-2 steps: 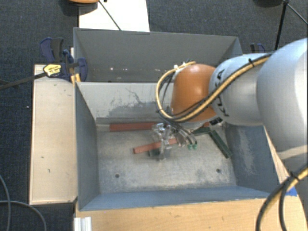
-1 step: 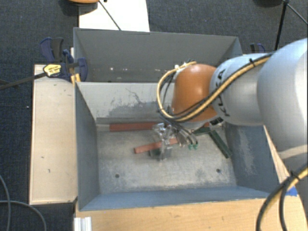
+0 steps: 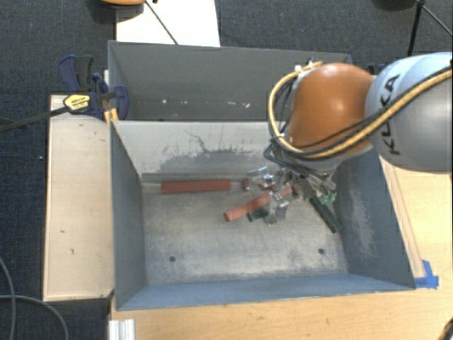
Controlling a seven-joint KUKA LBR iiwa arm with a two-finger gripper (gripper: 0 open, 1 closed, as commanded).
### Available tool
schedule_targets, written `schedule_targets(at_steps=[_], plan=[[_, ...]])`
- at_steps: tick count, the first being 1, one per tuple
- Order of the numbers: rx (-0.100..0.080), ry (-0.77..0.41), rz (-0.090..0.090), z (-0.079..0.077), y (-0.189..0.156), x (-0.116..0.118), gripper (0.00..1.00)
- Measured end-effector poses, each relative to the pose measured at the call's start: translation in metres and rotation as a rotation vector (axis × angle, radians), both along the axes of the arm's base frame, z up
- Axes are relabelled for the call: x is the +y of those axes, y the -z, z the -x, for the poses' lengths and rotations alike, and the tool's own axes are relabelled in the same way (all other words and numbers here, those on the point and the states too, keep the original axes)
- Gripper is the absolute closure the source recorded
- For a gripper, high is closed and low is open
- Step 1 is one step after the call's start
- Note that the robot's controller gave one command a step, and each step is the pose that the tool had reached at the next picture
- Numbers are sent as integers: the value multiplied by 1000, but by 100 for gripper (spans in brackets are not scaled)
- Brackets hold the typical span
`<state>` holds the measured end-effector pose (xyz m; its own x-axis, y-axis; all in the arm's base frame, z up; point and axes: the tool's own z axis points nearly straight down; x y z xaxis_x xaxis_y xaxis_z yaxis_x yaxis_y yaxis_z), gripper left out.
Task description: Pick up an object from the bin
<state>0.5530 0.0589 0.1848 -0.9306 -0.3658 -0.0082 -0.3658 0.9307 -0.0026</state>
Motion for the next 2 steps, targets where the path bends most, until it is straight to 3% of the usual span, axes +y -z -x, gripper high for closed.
schedule_targets(at_steps=[1, 2], plan=[[7, 0, 0, 1, 4, 1, 100], [10, -3, 0, 32, -34, -1, 100]])
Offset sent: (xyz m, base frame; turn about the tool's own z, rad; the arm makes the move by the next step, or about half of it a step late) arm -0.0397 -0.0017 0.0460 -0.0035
